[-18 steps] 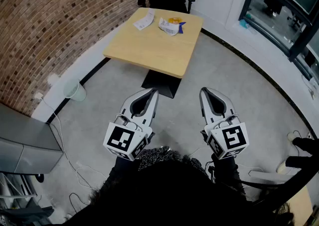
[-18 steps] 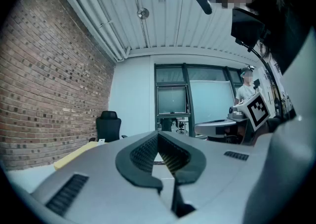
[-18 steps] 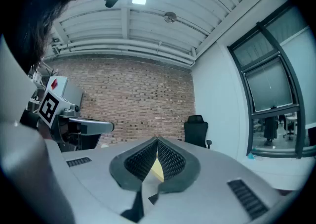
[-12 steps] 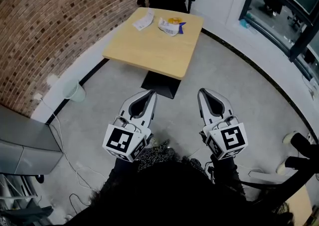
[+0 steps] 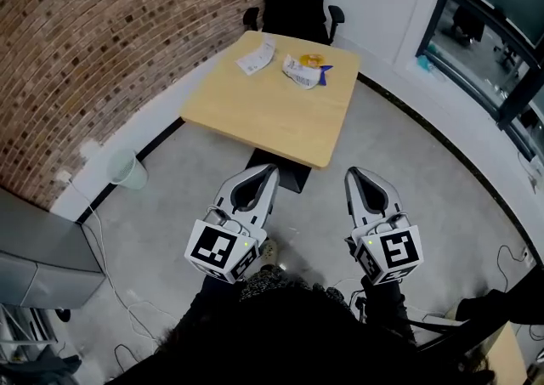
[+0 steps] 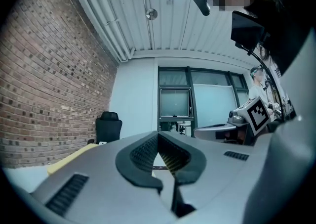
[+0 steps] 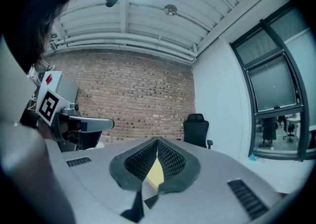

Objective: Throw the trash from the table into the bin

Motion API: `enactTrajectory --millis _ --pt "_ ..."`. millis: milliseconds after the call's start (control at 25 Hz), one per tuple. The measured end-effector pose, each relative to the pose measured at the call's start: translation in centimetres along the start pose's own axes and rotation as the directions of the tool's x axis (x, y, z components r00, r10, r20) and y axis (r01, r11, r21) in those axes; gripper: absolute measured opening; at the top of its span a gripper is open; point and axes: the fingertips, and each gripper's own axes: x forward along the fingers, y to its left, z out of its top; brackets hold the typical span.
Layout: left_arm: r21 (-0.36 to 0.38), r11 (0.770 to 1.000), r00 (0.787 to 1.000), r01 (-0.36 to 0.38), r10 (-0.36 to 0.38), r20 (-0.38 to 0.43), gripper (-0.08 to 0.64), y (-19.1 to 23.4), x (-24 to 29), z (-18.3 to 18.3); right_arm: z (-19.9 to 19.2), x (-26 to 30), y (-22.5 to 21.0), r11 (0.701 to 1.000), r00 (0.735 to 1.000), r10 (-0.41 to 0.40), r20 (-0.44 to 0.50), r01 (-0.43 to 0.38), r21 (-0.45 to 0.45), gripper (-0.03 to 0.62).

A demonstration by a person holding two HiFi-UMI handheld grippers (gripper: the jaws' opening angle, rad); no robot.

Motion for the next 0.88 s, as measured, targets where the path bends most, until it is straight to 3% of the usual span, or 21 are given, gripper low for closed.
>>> enactTrajectory --millis 480,880 --pt "-0.004 1.0 0.999 0.012 -0.012 -0.038 0.008 11.2 5.9 -0.6 -0.4 11.9 -0.9 1.0 0.999 -0.018 -0.05 0.019 0.021 0.011" --pt "0.007 0.998 0.996 0.069 -0.068 -0.06 0.008 17.3 10.7 -2.0 -0.1 20.1 -2.5 0.998 0.998 -0.053 -0.039 0.052 -0.036 0.011"
